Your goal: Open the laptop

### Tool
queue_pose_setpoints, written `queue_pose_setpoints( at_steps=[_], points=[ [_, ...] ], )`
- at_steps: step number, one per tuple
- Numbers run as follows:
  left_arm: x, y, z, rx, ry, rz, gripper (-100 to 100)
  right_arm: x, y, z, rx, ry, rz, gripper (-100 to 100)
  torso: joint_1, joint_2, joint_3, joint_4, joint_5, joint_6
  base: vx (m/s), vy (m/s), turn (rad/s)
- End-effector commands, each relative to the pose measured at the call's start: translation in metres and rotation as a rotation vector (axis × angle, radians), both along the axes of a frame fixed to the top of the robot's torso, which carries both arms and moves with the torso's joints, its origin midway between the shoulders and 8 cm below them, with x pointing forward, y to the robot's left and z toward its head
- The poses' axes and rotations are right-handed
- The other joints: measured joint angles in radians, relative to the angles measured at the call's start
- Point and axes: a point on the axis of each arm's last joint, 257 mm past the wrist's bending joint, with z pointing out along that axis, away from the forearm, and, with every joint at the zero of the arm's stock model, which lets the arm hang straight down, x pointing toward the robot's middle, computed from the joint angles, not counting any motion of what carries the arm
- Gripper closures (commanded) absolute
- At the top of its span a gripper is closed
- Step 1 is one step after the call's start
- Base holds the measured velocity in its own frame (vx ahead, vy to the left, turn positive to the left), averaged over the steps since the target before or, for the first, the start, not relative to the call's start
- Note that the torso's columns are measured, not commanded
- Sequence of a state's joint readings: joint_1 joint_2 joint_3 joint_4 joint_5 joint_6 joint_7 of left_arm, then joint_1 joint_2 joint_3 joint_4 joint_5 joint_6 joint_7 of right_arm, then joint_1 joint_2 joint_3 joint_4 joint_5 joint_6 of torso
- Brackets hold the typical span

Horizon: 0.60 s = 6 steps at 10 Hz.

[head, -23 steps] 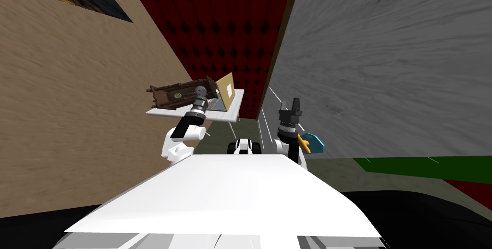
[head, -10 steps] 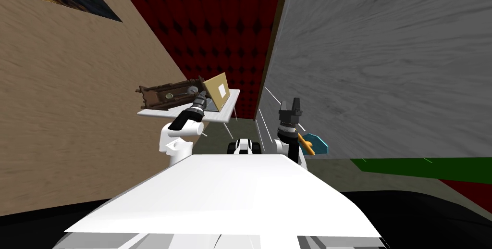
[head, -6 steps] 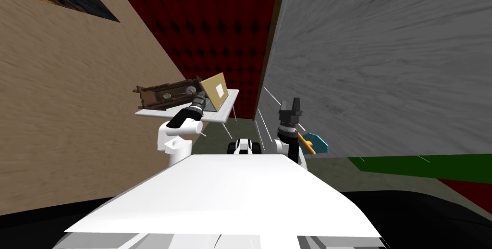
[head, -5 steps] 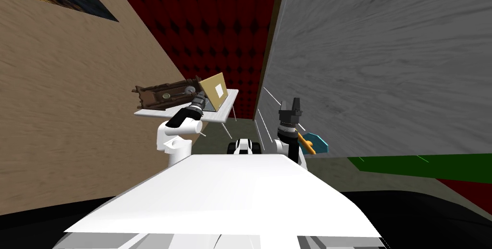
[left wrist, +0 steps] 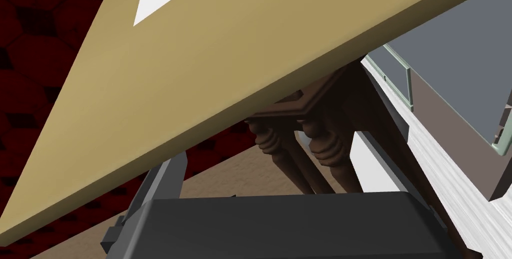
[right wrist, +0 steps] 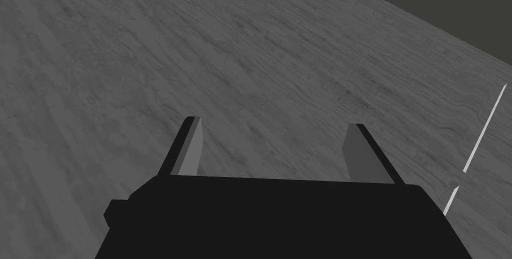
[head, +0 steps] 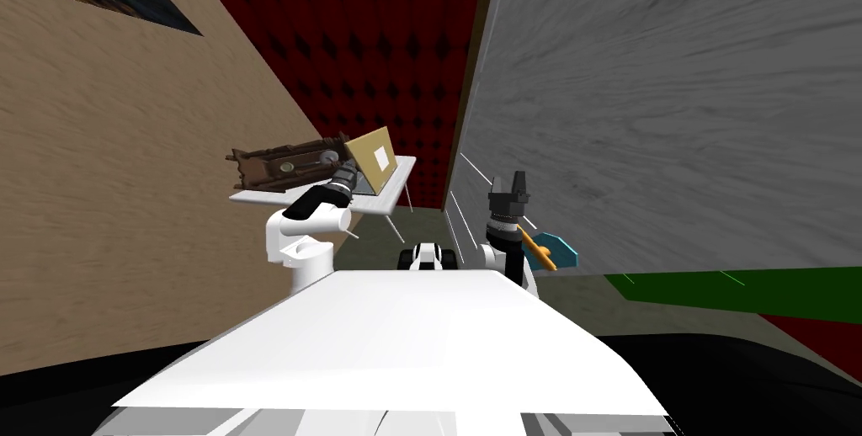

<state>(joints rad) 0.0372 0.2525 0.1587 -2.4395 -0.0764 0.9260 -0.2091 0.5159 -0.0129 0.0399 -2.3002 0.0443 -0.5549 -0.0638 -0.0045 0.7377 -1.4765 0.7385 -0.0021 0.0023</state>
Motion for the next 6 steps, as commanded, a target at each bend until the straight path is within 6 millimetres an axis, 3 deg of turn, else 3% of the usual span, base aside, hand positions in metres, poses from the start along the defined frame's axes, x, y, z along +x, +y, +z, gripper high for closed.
queue_pose_setpoints(
  at_steps=[1, 6],
  points=[
    [-0.005, 0.003, 0.015, 0.018, 0.006, 0.016, -100, 0.000, 0.000, 0.000, 0.000, 0.000, 0.000, 0, -0.001, 0.000, 0.000, 0.000, 0.000, 0.000, 0.013, -0.065, -0.005],
    [-0.026, -0.004, 0.062, 0.067, -0.064, 0.015, -100, 0.000, 0.000, 0.000, 0.000, 0.000, 0.000, 0, 0.002, 0.002, 0.002, 0.001, 0.000, -0.001, 0.005, -0.048, -0.006]
  ],
)
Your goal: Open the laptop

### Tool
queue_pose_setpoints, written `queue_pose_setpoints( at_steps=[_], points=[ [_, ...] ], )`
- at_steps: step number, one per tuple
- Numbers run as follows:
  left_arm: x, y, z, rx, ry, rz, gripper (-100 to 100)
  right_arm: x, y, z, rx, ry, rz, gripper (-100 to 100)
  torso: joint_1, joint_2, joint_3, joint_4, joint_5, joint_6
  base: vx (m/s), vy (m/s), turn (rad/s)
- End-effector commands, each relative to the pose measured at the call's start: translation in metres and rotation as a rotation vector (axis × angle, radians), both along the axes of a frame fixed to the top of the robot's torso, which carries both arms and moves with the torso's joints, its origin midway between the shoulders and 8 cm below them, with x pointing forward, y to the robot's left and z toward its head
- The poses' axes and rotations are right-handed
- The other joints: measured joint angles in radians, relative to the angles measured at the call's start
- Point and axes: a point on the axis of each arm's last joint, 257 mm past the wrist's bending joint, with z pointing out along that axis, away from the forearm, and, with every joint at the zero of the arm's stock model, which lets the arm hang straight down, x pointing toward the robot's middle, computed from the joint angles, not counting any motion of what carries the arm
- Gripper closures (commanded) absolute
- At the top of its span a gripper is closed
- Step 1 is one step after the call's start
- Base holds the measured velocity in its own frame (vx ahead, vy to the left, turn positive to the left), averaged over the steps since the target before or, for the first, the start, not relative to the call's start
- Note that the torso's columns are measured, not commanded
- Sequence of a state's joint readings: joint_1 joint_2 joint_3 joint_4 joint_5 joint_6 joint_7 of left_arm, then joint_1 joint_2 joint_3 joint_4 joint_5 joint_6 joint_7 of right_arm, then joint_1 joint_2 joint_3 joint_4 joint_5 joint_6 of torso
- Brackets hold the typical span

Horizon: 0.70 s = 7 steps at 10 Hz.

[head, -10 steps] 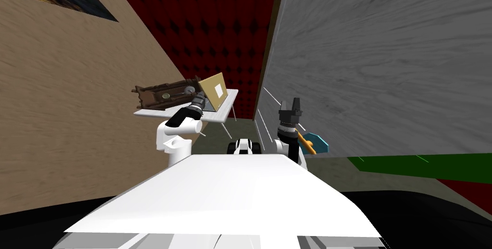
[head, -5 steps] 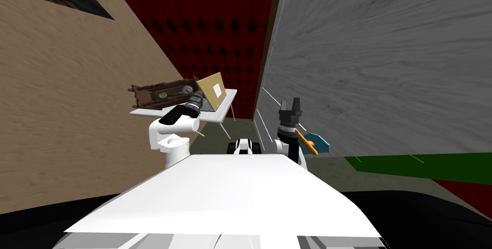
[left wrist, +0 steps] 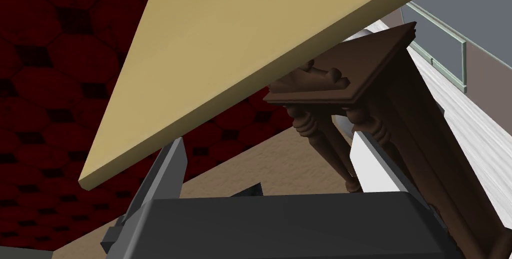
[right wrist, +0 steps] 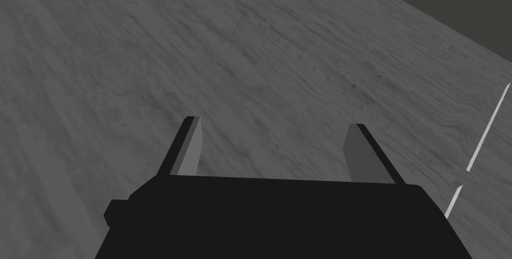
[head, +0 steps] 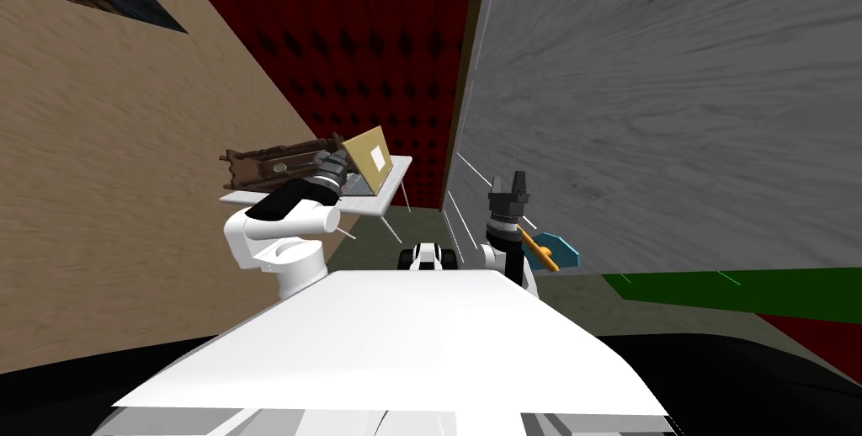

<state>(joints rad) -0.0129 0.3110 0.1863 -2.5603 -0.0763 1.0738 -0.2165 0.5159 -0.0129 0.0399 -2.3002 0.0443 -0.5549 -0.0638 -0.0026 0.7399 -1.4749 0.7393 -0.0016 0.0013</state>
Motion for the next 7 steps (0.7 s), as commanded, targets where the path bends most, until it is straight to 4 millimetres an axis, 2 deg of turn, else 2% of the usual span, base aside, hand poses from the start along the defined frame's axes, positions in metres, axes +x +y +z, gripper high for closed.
queue_pose_setpoints(
  at_steps=[1, 2, 7],
  points=[
    [-0.010, -0.008, 0.022, 0.020, -0.045, -0.011, -100, 0.000, 0.000, 0.000, 0.000, 0.000, 0.000, 0, 0.002, -0.001, 0.000, -0.001, 0.001, -0.001, 0.000, -0.014, 0.000],
    [-0.008, -0.006, 0.016, 0.016, -0.034, -0.007, -100, 0.000, 0.000, 0.000, 0.000, 0.000, 0.000, 0, 0.002, -0.001, -0.001, -0.001, 0.001, -0.001, 0.000, 0.000, 0.000],
    [0.018, 0.007, 0.021, 0.017, -0.035, 0.010, -100, 0.000, 0.000, 0.000, 0.000, 0.000, 0.000, 0, 0.003, -0.002, -0.001, -0.001, 0.002, -0.001, -0.017, 0.001, -0.032]
  ],
)
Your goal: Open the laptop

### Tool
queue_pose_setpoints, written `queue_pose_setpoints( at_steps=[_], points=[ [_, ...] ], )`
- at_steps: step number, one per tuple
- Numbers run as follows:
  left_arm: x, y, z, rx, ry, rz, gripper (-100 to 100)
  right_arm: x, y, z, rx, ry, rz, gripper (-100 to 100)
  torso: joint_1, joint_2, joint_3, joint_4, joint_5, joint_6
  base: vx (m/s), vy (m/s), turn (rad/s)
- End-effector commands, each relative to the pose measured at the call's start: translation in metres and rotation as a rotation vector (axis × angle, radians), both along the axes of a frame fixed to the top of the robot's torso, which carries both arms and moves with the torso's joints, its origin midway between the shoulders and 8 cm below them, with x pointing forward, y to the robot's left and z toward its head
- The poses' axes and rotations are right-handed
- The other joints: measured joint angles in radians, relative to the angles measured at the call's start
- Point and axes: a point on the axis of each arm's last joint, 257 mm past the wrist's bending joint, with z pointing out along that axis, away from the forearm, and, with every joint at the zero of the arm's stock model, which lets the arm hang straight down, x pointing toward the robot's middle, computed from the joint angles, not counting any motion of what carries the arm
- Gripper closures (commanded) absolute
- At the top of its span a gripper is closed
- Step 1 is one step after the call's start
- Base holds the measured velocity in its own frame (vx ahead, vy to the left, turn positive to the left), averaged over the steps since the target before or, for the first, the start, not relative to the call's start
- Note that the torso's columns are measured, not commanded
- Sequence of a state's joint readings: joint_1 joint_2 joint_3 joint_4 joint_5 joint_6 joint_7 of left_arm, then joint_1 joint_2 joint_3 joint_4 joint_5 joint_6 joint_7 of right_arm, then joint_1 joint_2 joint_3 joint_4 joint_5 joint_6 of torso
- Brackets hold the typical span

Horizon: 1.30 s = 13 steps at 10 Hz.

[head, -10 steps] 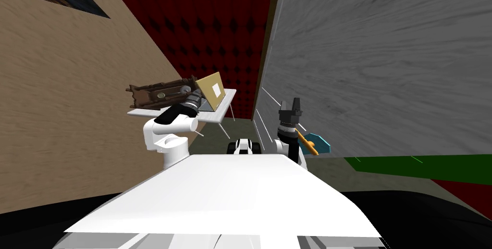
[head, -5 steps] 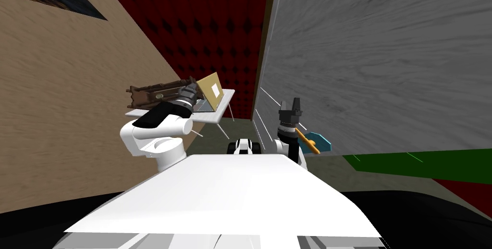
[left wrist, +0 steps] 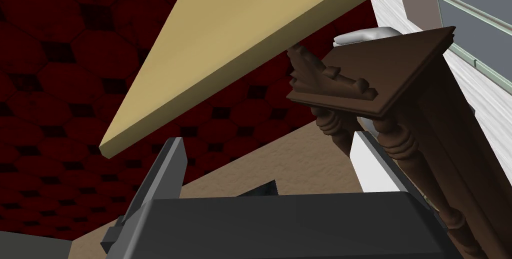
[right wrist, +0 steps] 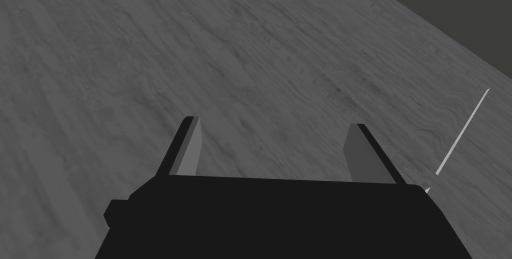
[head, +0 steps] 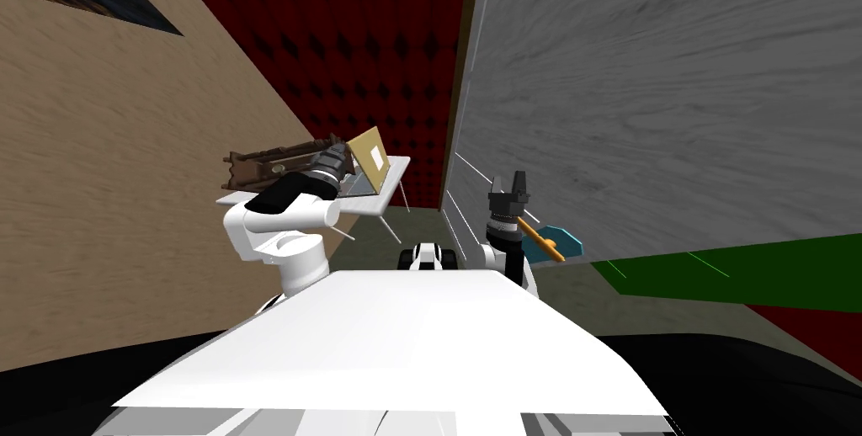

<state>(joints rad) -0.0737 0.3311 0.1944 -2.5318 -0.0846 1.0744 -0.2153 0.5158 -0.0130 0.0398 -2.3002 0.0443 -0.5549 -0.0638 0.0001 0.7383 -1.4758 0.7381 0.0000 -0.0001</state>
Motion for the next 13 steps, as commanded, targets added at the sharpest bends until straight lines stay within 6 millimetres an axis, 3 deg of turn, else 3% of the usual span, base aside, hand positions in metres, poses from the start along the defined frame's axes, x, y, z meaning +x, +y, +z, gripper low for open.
queue_pose_setpoints(
  at_steps=[1, 3, 4, 8, 10, 11, 13],
  points=[
    [0.012, 0.007, 0.003, -0.001, -0.001, 0.009, -100, 0.000, 0.000, 0.000, 0.000, 0.000, 0.000, 0, 0.000, 0.000, 0.000, 0.000, 0.000, 0.000, -0.017, 0.000, -0.034],
    [0.012, 0.007, 0.003, -0.001, -0.001, 0.009, -100, 0.000, 0.000, 0.000, 0.000, 0.000, 0.000, 0, 0.000, -0.001, 0.000, 0.000, 0.000, 0.000, -0.009, -0.001, -0.011],
    [0.006, 0.003, 0.002, 0.000, 0.000, 0.004, 100, 0.000, 0.000, 0.000, 0.000, 0.000, 0.000, 0, 0.000, -0.001, 0.000, 0.000, 0.000, 0.000, 0.011, 0.002, 0.046],
    [-0.015, -0.007, -0.002, -0.001, -0.001, -0.009, 100, 0.000, 0.000, 0.000, 0.000, 0.000, 0.000, 0, 0.000, 0.000, 0.000, 0.000, 0.000, 0.000, 0.021, -0.001, 0.035],
    [-0.016, -0.007, -0.002, -0.001, -0.002, -0.010, 100, 0.000, 0.000, 0.000, 0.000, 0.000, 0.000, 0, 0.000, 0.000, 0.000, 0.000, 0.000, 0.000, 0.013, -0.001, 0.019],
    [-0.009, -0.002, -0.015, -0.008, 0.031, 0.002, -100, 0.000, 0.000, 0.000, 0.000, 0.000, 0.000, 0, 0.000, 0.000, 0.000, 0.000, 0.000, 0.000, 0.002, -0.007, 0.000],
    [-0.001, 0.006, -0.030, -0.018, 0.066, 0.016, -100, 0.000, 0.000, 0.000, 0.000, 0.000, 0.000, 0, -0.001, 0.000, 0.000, 0.000, 0.000, 0.000, 0.002, -0.018, 0.003]
  ],
)
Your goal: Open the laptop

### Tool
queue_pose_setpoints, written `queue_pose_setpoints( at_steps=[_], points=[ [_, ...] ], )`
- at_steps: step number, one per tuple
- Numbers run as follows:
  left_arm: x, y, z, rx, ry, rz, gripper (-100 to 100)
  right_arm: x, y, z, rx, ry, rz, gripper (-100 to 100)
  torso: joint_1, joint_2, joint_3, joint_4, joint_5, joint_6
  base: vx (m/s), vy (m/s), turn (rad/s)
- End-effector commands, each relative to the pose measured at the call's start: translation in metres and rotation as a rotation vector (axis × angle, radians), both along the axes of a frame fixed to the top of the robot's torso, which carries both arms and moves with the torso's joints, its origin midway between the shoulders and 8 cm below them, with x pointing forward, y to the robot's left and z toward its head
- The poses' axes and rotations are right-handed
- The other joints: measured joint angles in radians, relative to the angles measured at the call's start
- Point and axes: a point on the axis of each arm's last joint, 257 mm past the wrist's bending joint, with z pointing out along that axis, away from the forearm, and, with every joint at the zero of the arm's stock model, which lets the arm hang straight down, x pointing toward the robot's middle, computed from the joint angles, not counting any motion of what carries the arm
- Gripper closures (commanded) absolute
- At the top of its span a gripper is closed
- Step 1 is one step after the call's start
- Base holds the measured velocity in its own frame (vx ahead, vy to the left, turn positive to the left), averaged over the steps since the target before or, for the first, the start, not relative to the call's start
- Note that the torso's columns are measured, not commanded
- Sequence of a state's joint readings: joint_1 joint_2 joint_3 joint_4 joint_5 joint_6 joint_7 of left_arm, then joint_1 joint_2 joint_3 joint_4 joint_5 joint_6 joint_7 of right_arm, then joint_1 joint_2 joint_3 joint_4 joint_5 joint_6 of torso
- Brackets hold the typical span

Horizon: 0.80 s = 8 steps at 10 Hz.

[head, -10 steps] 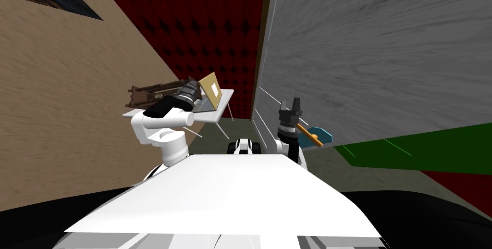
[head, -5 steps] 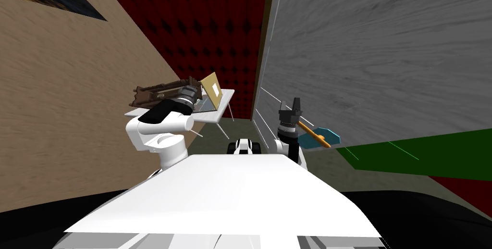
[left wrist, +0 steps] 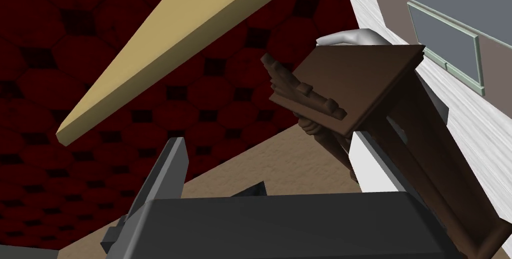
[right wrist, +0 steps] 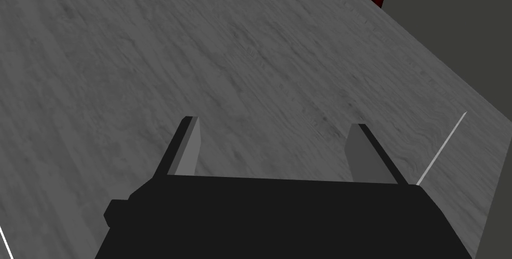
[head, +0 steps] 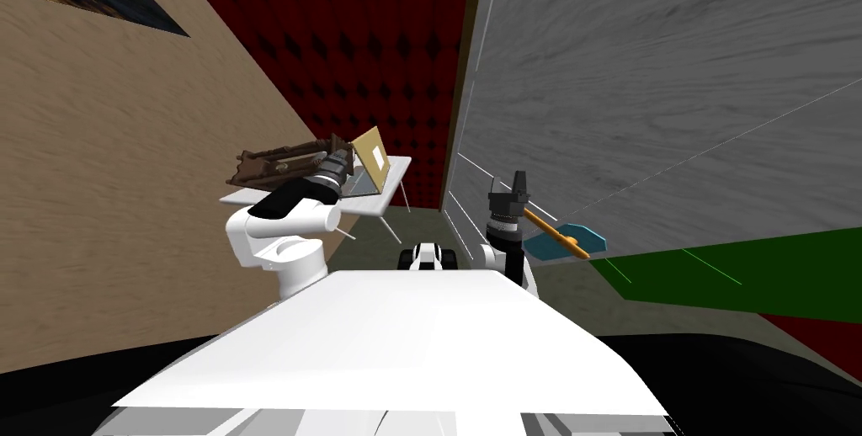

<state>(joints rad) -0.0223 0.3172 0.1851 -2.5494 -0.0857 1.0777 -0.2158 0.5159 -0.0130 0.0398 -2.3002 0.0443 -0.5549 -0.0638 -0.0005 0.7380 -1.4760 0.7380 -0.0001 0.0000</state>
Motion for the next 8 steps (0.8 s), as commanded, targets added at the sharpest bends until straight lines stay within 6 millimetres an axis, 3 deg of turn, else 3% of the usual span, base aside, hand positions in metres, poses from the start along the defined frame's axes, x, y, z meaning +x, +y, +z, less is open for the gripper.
queue_pose_setpoints(
  at_steps=[1, 2, 6, 8],
  points=[
    [0.011, 0.011, -0.020, -0.014, 0.049, 0.023, -100, 0.000, 0.000, 0.000, 0.000, 0.000, 0.000, 0, 0.000, 0.000, 0.000, 0.000, 0.000, 0.000, 0.008, -0.039, 0.003],
    [0.014, 0.015, -0.023, -0.018, 0.058, 0.032, -100, 0.000, 0.000, 0.000, 0.000, 0.000, 0.000, 0, -0.001, 0.000, 0.000, 0.000, 0.000, 0.000, 0.017, -0.056, 0.008],
    [0.009, 0.033, 0.000, -0.009, 0.044, 0.086, -100, 0.000, 0.000, 0.000, 0.000, 0.000, 0.000, 0, -0.001, 0.000, 0.000, 0.000, -0.001, 0.000, 0.039, -0.106, 0.013],
    [0.011, 0.044, -0.001, -0.013, 0.062, 0.115, -100, 0.000, 0.000, 0.000, 0.000, 0.000, 0.000, 0, 0.000, 0.001, 0.000, 0.001, -0.001, 0.001, 0.027, -0.080, 0.004]
  ],
)
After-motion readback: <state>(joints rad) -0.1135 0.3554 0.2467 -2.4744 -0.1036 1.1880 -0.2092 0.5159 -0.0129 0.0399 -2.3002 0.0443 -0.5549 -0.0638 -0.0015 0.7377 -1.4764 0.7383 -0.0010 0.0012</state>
